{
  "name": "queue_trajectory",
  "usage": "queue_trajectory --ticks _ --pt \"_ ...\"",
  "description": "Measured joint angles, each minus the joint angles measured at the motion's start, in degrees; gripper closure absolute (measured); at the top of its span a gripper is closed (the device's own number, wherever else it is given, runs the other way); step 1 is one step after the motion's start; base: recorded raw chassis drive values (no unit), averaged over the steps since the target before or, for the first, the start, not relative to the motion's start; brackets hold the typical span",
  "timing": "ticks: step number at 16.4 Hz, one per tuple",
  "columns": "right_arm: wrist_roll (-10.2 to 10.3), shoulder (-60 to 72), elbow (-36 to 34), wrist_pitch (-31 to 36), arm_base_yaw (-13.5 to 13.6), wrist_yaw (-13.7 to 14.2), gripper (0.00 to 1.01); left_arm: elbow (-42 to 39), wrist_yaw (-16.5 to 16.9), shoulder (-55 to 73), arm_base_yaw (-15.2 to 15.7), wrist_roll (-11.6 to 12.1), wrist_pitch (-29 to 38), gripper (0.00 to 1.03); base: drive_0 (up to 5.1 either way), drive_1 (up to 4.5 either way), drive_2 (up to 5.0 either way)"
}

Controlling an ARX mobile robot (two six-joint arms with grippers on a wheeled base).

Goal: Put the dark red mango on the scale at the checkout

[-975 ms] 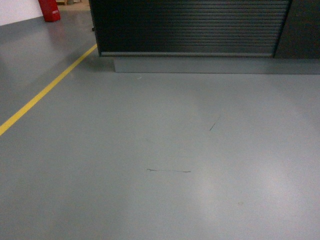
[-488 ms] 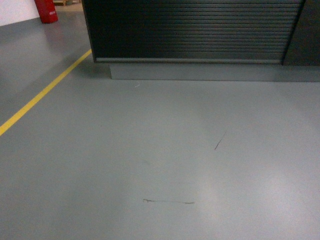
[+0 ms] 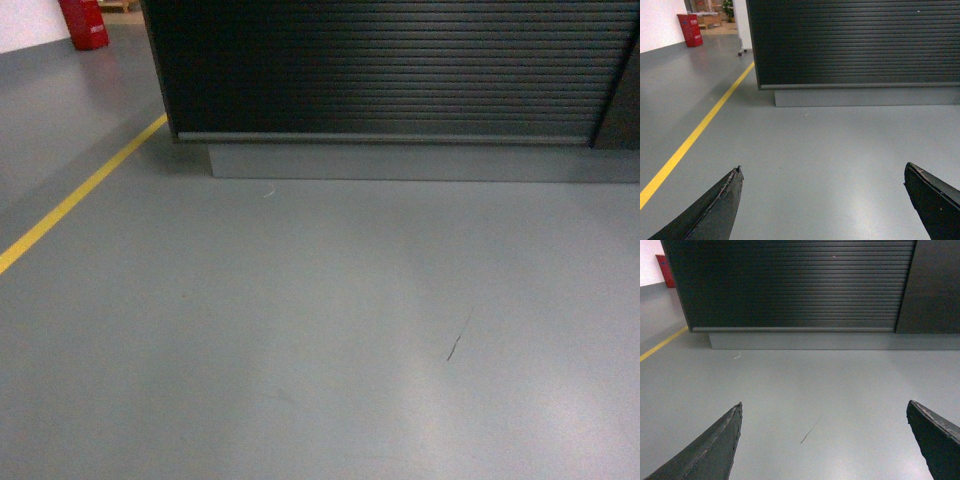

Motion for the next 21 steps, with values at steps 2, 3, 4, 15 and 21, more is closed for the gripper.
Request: queue_trajectory --ticks 2,3,4,15,21 --pt "0.0 0.0 0.0 0.0 0.0 0.0 0.03 0.0 0.0 0.0 0.0 0.0 0.0 0.05 -0.1 4.24 -4.4" --pt "0.0 0.0 0.0 -0.1 0.0 0.0 0.03 0.0 0.0 0.0 0.0 0.0 0.0 0.05 -0.1 4.27 -4.4" --pt "0.0 0.0 0.0 0.0 0.0 0.0 0.03 0.0 0.0 0.0 0.0 0.0 0.1 0.05 -0.1 4.26 -4.4" --pt "0.0 0.0 0.0 0.0 0.0 0.0 0.03 0.0 0.0 0.0 0.0 0.0 0.0 0.05 0.0 4.36 -4.3" --pt "0.0 0.0 0.0 0.0 0.0 0.0 0.03 0.0 0.0 0.0 0.0 0.0 0.0 0.05 0.0 4.1 -4.1"
